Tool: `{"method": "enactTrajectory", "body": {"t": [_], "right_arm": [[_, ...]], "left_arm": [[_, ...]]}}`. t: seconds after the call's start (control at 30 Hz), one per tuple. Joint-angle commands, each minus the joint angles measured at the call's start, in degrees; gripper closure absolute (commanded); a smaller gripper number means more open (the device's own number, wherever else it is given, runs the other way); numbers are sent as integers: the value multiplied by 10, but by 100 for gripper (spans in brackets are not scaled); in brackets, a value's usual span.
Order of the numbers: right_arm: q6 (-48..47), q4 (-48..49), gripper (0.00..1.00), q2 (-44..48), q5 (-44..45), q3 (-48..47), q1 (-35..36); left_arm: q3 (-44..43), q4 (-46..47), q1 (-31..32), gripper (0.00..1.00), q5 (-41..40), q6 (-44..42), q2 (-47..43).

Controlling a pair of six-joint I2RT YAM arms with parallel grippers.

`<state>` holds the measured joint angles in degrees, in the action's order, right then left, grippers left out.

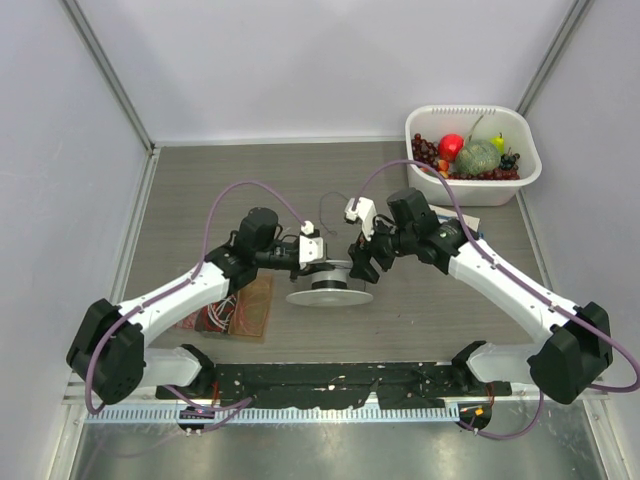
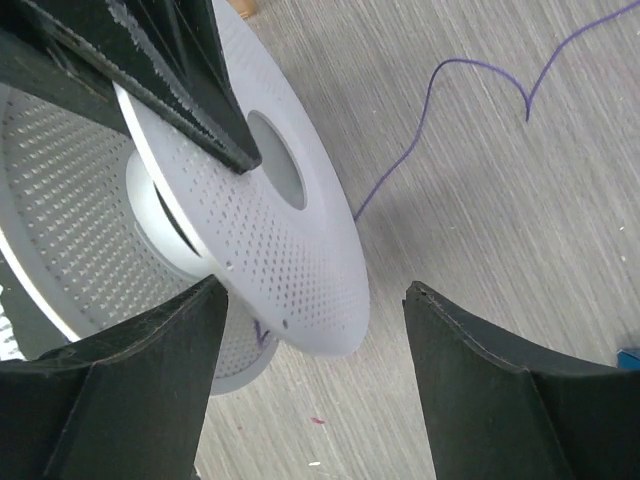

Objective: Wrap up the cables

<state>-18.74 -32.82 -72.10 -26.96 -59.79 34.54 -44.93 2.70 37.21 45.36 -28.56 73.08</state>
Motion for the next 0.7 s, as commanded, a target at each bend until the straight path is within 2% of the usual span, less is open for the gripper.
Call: {"method": "enactTrajectory", "body": {"t": [0.0, 0.13, 0.4, 0.53, 0.67], "right_arm": [[-43, 45, 23, 25, 7, 4, 3], [-67, 59, 20, 31, -22, 7, 4], [-86, 66, 22, 17, -52, 2, 6], [-88, 76, 31, 10, -57, 7, 6], [-86, 87, 46, -1, -63, 13, 10]], "left_arm": [[5, -22, 3, 100, 20, -53, -5], [-3, -25, 3, 100, 20, -58, 0], [-10, -25, 3, 100, 25, -54, 4], [-10, -24, 4, 100, 25, -55, 4], [-10, -20, 3, 100, 27, -50, 5]]}}
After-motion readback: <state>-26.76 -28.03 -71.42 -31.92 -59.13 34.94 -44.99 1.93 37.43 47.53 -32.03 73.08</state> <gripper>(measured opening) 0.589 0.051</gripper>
